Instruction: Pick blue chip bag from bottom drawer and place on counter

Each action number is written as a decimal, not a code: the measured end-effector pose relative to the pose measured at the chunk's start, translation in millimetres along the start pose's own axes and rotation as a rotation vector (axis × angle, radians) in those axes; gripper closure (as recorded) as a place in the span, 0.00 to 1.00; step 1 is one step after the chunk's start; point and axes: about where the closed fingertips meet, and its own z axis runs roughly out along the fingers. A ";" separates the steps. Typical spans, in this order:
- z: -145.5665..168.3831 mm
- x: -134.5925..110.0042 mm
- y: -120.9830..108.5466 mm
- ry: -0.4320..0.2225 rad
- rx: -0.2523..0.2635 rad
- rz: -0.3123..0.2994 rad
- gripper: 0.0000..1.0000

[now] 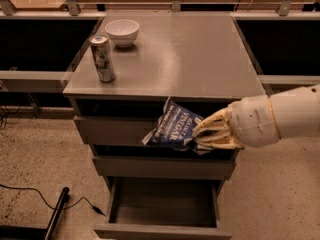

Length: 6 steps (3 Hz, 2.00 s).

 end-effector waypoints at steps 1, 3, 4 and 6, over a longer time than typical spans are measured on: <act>-8.8 21.5 -47.8 0.012 -0.016 -0.088 1.00; -30.8 60.5 -135.2 0.008 0.004 -0.184 1.00; -28.5 107.8 -161.7 0.041 0.011 -0.126 1.00; -21.7 228.1 -220.7 0.231 0.110 0.122 1.00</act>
Offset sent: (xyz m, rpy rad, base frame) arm 0.1407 -0.0138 0.1273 -0.0335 -0.2192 0.1096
